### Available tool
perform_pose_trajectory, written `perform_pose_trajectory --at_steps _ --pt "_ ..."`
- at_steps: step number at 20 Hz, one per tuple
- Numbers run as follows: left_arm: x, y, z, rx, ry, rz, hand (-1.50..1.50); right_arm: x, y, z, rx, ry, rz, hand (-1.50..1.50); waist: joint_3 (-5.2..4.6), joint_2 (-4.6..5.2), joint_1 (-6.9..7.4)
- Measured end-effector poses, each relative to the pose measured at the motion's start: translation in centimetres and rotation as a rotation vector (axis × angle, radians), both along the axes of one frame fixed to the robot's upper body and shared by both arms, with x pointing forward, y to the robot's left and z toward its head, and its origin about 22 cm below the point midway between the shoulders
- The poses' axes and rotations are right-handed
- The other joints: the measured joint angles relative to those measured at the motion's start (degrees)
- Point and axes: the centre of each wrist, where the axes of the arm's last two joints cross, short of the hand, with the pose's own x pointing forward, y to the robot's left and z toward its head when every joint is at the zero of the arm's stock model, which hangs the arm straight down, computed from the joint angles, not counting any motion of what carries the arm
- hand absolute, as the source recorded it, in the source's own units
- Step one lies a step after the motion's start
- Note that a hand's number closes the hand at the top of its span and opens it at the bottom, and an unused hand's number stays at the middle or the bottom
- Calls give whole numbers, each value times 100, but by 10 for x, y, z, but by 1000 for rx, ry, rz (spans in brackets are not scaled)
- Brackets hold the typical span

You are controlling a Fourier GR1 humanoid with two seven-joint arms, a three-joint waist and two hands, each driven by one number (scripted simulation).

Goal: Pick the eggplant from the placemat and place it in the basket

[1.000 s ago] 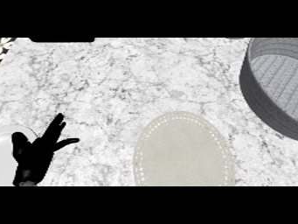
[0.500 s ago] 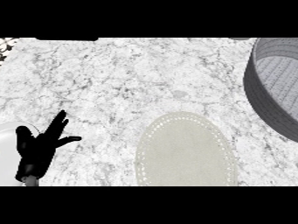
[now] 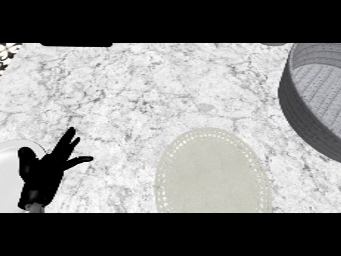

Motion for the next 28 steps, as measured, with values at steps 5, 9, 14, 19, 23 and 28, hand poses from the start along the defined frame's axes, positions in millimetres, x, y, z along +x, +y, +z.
perform_pose_trajectory --at_steps 5,9,14,19,23,28 --pt "-2 -1 2 7 9 11 0 9 -15 -19 -17 13 -33 150 -5 3 -24" --pt "-1 -2 5 4 15 -1 0 10 -29 -33 -141 40 -123 150 -11 23 2" --pt "-1 -2 4 8 15 5 0 11 -47 -41 -257 34 -117 -150 -2 12 -1" --pt "-2 -2 3 13 15 9 0 12 -63 -45 -258 -8 -114 -150 0 1 -20" --pt "-3 0 1 11 11 8 0 10 -76 -38 -203 -43 -137 -150 1 -11 -39" --pt "-4 1 0 7 2 11 0 -2 -102 -25 -97 -66 -203 -150 1 -8 -43"
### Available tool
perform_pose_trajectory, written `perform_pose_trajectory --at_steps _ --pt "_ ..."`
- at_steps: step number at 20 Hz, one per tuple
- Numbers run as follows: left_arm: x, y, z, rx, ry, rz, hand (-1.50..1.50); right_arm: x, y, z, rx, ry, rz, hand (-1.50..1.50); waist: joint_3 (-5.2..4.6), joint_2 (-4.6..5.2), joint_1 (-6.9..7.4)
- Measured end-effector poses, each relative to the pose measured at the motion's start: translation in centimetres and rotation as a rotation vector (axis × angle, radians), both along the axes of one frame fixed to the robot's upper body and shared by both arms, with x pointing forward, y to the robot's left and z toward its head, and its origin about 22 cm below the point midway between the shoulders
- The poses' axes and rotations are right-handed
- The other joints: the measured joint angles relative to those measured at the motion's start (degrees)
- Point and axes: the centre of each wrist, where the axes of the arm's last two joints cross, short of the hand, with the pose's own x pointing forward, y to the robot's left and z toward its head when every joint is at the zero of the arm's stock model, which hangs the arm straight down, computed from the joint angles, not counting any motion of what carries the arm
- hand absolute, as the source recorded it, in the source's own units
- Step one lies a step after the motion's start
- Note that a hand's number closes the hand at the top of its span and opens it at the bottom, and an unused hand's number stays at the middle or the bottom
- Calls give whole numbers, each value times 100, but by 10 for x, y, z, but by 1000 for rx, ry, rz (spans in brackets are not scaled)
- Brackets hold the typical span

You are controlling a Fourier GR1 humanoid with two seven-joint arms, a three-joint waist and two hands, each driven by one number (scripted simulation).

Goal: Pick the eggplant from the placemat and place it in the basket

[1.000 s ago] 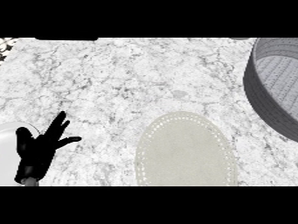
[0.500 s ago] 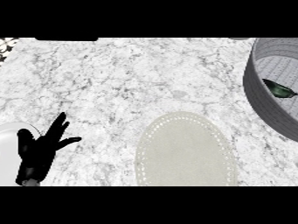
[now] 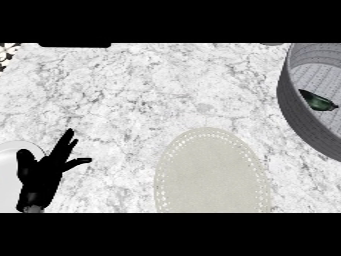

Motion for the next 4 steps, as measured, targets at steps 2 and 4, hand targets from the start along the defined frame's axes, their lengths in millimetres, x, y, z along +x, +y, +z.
perform_pose_trajectory --at_steps 2,4 --pt "-1 -1 0 0 -2 5 0 -11 -15 6 24 -12 -35 -150 4 4 1" --pt "0 0 1 -2 2 2 0 -27 -31 11 34 -7 -71 -150 2 18 2"
